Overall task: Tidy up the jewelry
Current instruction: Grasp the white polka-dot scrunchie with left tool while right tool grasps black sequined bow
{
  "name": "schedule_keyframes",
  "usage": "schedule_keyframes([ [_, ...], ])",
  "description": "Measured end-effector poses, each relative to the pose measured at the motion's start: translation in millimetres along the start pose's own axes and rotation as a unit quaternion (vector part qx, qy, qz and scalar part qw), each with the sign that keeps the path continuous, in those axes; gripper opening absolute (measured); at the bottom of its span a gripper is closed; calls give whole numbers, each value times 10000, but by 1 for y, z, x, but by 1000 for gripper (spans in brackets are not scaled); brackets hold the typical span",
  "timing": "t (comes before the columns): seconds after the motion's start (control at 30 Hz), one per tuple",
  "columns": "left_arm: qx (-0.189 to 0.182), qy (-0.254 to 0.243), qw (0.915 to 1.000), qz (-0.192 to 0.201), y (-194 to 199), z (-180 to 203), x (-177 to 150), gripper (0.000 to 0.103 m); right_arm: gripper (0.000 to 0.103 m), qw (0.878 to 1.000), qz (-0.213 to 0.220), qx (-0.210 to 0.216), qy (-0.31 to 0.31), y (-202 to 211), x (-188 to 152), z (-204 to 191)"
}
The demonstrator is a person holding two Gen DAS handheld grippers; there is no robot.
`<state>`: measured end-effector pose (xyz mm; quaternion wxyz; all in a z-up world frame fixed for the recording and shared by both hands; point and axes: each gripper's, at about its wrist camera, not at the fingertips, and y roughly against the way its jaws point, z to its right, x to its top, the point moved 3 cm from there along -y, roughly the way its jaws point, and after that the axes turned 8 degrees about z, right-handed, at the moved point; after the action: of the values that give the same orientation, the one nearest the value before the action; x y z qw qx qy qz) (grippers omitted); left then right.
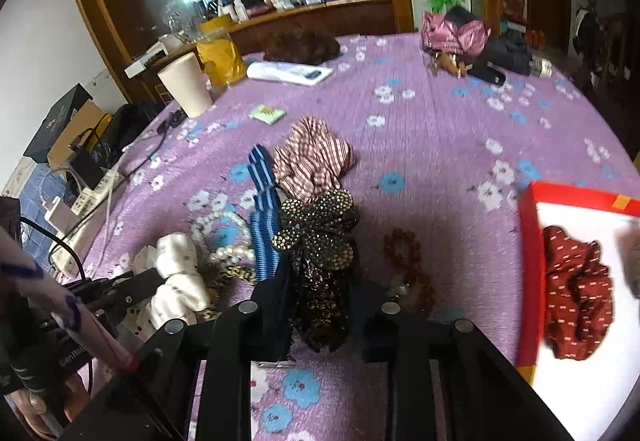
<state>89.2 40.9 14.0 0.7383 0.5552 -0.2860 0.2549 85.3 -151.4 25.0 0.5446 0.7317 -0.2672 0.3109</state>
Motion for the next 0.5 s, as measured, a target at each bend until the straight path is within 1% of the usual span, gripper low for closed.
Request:
schedule_keyframes([
  [0.17, -75, 31, 9996, 266, 38, 6, 6, 8, 25, 9994, 307, 18, 141, 35, 3, -7],
  [0.3, -203, -36, 9988, 438, 68, 21, 8, 8, 25, 9987, 469, -8, 213, 66, -1, -8],
  [0.43, -401, -225, 9974, 557, 94, 51, 5, 8, 25, 9978, 623, -63, 206, 100, -8, 2],
  [0.5, -509, -322, 9966, 566, 101, 68, 2, 8, 25, 9974, 698, -89, 176, 116, -12, 10],
])
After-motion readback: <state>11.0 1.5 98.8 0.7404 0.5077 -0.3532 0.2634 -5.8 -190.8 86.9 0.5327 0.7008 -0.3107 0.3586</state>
